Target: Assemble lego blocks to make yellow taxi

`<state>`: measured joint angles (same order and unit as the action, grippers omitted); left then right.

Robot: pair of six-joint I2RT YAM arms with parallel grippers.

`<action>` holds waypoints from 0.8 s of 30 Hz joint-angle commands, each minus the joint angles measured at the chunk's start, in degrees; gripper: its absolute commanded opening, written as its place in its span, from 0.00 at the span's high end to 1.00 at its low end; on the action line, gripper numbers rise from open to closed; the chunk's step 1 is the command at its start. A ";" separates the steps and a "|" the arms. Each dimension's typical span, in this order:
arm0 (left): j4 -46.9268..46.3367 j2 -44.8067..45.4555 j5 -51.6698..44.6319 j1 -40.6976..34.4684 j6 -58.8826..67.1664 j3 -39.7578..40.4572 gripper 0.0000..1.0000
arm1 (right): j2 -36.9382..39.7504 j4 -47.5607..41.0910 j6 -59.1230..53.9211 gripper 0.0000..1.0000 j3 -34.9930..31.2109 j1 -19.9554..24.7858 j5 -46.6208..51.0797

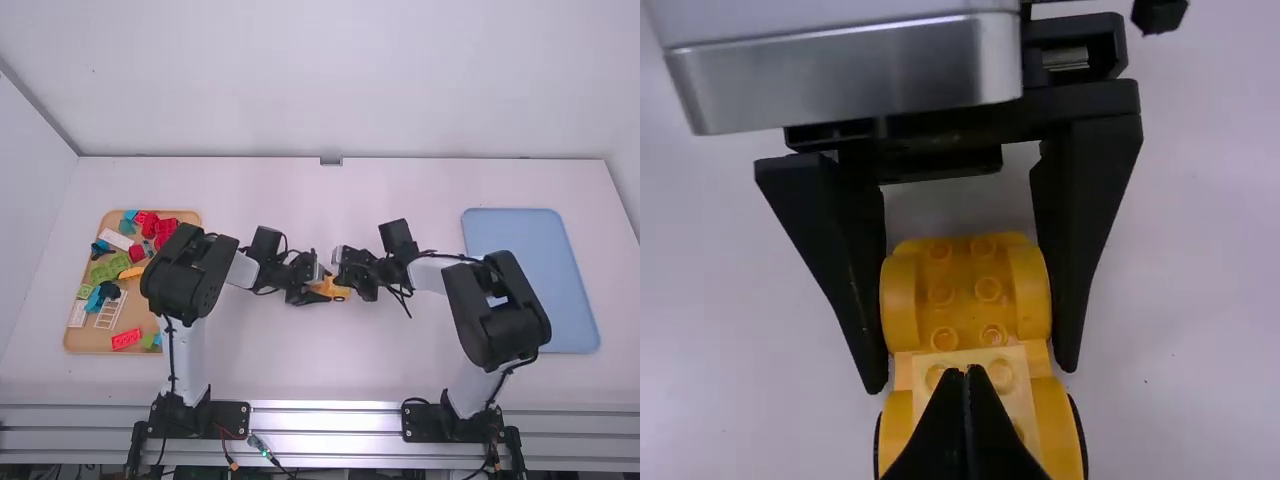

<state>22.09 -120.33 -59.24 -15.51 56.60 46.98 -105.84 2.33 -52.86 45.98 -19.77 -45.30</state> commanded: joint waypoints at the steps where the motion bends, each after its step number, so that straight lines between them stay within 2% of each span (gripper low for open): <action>1: -0.66 -0.76 0.17 -0.26 -0.24 0.00 0.53 | -0.17 -1.81 -0.79 1.00 -0.31 0.35 5.18; 9: -0.63 -0.76 0.20 -0.26 -0.24 0.00 0.54 | -3.96 -4.46 -2.25 1.00 -0.24 1.92 9.42; 15: -0.66 -0.76 0.20 -0.26 -0.24 0.00 0.55 | -4.66 -9.11 -9.20 1.00 -0.02 1.97 9.60; 19: -0.63 -0.76 0.20 -0.26 -0.24 0.00 0.55 | -4.63 -12.41 -5.66 1.00 2.10 -0.42 17.33; 24: -0.63 -0.76 0.20 -0.24 -0.24 0.00 0.55 | -4.63 -14.60 -6.12 1.00 3.98 -3.43 19.61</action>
<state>21.96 -120.31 -59.29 -16.01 56.97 46.98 -106.76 -10.81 -59.09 52.38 -22.48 -38.37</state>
